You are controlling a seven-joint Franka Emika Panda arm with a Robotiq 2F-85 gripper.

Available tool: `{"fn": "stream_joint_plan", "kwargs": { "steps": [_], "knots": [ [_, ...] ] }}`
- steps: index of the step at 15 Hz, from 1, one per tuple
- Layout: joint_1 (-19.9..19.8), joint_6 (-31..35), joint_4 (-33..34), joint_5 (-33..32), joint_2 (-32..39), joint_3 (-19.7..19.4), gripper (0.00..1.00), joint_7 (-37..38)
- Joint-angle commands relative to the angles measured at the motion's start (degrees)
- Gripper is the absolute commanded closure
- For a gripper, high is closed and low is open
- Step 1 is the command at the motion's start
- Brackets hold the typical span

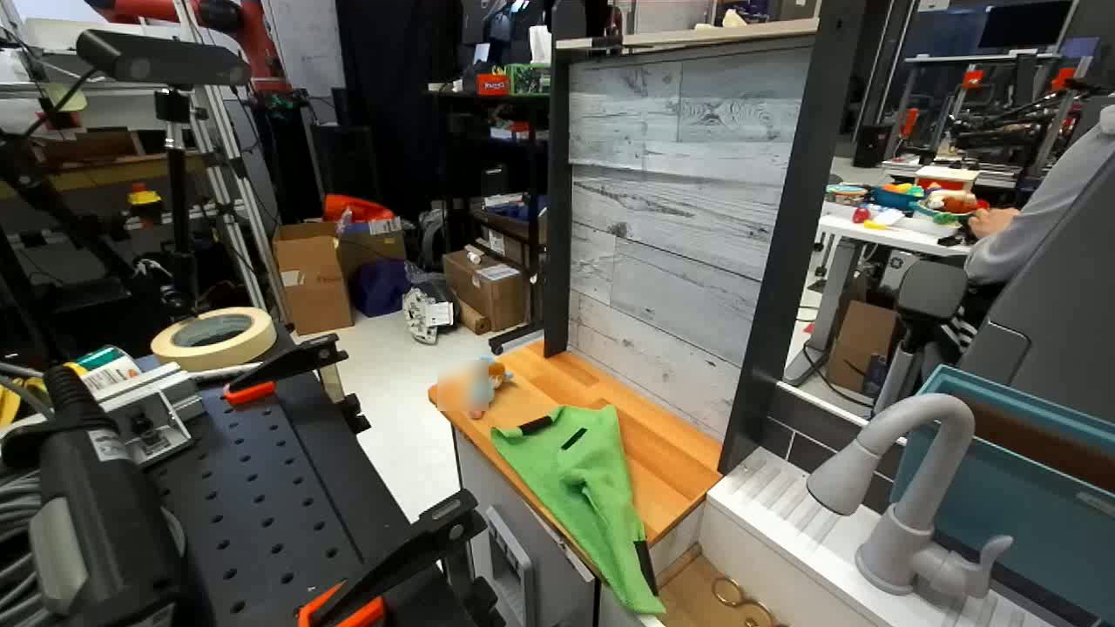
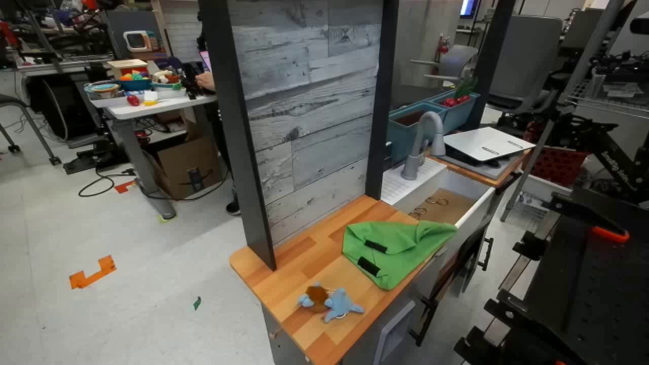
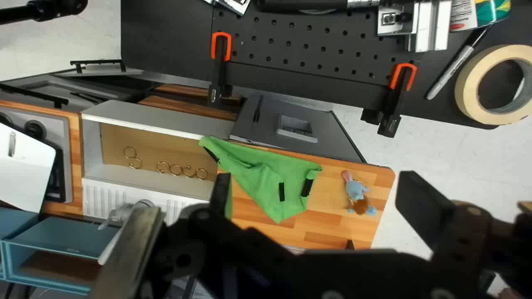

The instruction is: Unfold the green towel

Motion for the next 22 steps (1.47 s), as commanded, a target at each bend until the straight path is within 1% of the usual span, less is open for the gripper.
{"fn": "stream_joint_plan", "kwargs": {
  "steps": [1,3,5,8,12,15,19,22],
  "knots": [
    [0.46,-0.17,0.12,-0.31,0.02,-0.39,0.0,0.29],
    [0.64,0.49,-0.43,-0.14,0.46,-0.46,0.0,0.17],
    [0.47,1.26,-0.25,-0.36,3.34,0.01,0.0,0.89],
    [0.34,4.15,-0.82,-0.2,7.74,0.24,0.0,1.88],
    [-0.84,14.48,-1.73,-1.25,15.6,1.03,0.0,5.55],
    [-2.46,23.81,-2.35,-3.42,22.13,1.97,0.0,9.64],
    [-6.29,33.33,-2.58,-9.98,32.03,3.17,0.0,16.7],
    [-9.49,39.0,-2.65,-17.23,39.49,2.62,0.0,23.34]
  ]
}}
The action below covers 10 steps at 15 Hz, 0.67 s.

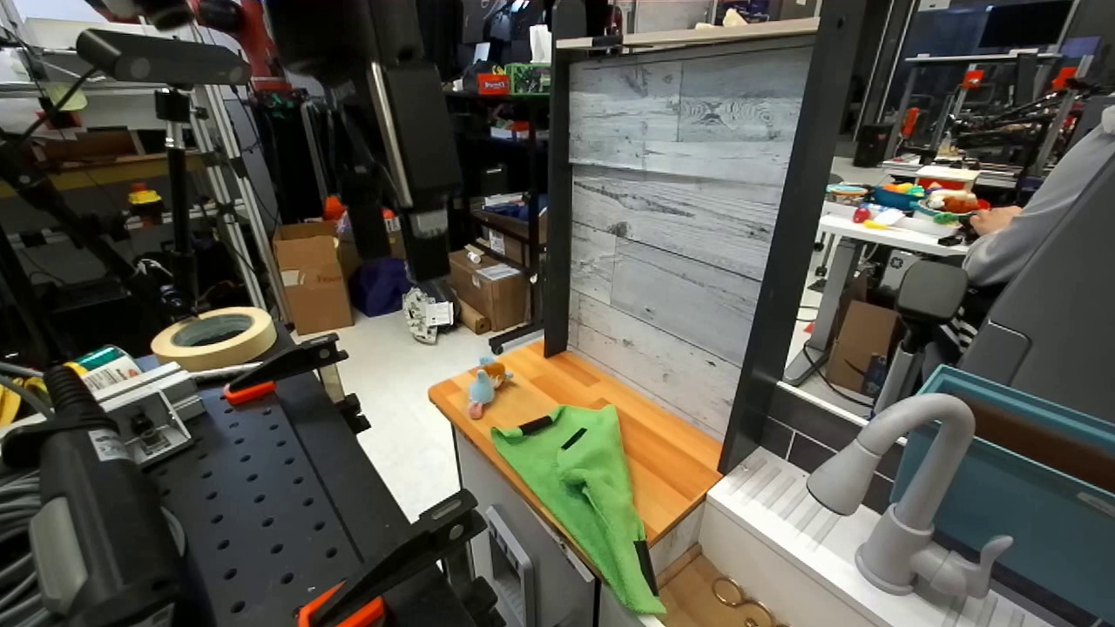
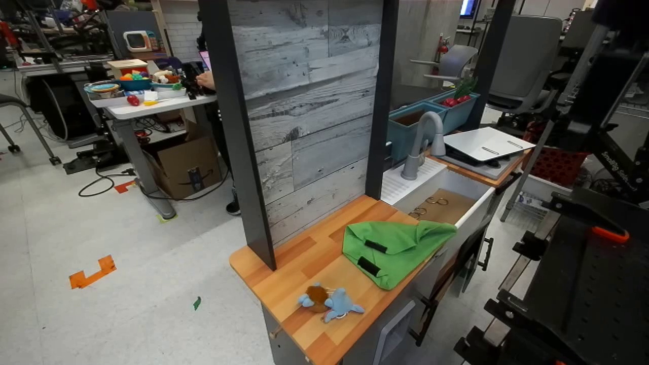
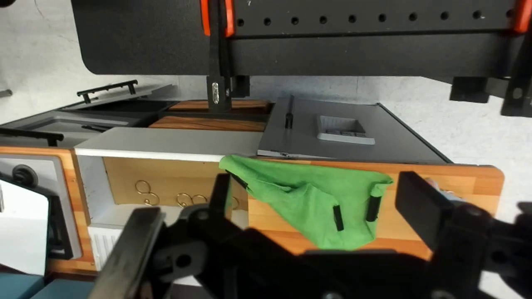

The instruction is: Unfold the green towel

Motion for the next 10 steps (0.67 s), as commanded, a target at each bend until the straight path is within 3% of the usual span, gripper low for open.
{"fn": "stream_joint_plan", "kwargs": {
  "steps": [1,4,6,7,10],
  "knots": [
    [-4.52,7.34,0.0,-9.73,9.36,-0.17,0.0,8.71],
    [-5.54,9.09,2.95,-19.69,17.96,-3.86,0.0,16.79],
    [-3.67,8.29,5.3,-22.79,23.06,-7.33,0.0,19.36],
    [-2.38,7.39,2.21,-18.89,17.56,-7.2,0.0,15.95],
    [-1.65,7.72,4.55,-19.86,22.64,-9.43,0.0,16.6]
  ]
}}
